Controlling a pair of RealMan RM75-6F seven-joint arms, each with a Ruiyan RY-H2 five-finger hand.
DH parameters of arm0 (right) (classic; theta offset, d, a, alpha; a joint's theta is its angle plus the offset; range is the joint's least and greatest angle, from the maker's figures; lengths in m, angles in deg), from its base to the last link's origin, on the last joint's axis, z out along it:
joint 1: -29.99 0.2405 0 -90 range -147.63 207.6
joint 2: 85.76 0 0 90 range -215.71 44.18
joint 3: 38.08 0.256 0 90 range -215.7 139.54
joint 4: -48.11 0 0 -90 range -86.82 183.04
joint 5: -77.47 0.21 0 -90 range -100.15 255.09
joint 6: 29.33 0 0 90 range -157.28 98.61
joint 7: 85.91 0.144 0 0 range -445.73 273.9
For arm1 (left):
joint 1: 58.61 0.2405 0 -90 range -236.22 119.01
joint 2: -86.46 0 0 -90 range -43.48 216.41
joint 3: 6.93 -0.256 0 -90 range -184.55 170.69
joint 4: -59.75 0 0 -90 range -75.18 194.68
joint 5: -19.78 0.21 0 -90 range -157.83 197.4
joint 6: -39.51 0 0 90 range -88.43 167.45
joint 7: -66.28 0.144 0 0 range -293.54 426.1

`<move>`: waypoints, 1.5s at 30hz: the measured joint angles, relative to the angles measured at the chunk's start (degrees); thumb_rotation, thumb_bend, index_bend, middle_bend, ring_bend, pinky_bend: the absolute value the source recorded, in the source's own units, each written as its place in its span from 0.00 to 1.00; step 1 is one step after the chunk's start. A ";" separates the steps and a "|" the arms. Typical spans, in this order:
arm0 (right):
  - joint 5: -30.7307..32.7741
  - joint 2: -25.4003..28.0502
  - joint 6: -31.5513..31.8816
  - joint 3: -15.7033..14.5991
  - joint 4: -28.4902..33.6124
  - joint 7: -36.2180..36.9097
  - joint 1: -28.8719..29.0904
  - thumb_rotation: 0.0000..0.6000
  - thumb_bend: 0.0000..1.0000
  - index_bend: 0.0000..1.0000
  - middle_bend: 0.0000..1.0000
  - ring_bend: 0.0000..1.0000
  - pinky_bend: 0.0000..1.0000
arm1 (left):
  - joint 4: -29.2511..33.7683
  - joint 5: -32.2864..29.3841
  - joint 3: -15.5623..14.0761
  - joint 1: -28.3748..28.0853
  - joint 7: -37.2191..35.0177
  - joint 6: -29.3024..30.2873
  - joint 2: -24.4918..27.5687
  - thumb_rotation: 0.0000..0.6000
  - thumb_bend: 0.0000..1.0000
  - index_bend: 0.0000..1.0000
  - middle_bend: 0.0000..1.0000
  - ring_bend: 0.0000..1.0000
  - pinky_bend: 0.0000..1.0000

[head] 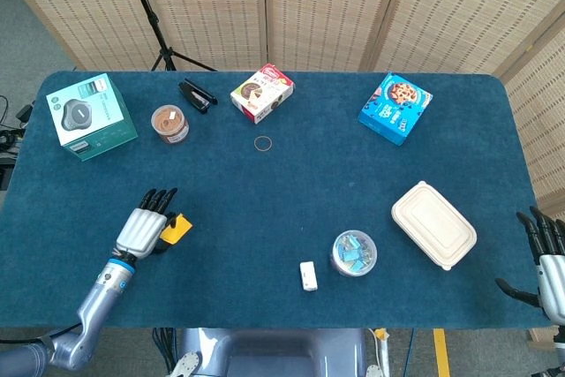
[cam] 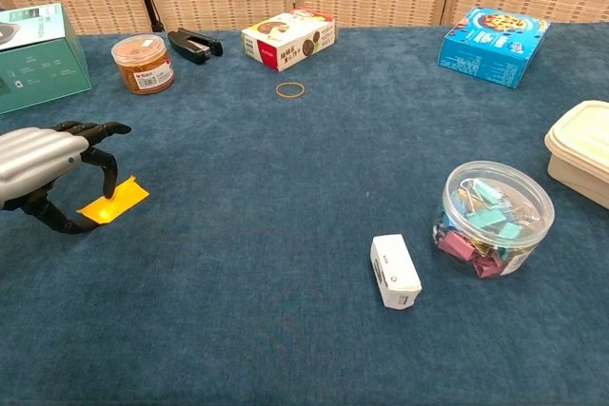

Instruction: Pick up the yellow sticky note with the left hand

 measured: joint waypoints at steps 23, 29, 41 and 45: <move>-0.04 0.23 -0.23 -0.16 0.09 -0.07 0.03 1.00 0.00 0.00 0.00 0.00 0.00 | 0.75 -1.71 -0.35 -0.47 1.99 -0.98 0.44 1.00 0.64 0.61 0.00 0.00 0.00; -0.07 0.27 -0.28 -0.19 0.10 -0.03 0.05 1.00 0.00 0.00 0.00 0.00 0.00 | 0.94 -2.05 -0.26 -0.57 2.51 -0.92 0.55 1.00 0.67 0.62 0.00 0.00 0.00; -0.01 0.29 -0.24 -0.16 0.04 0.16 0.03 1.00 0.00 0.00 0.00 0.00 0.00 | 1.30 -2.09 -0.13 -0.83 2.44 -0.56 0.42 1.00 0.67 0.66 0.00 0.00 0.00; 0.03 0.28 -0.29 -0.14 0.05 0.20 0.07 1.00 0.00 0.00 0.00 0.00 0.00 | 1.66 -2.07 0.25 -1.11 3.05 -0.24 0.53 1.00 0.68 0.69 0.00 0.00 0.00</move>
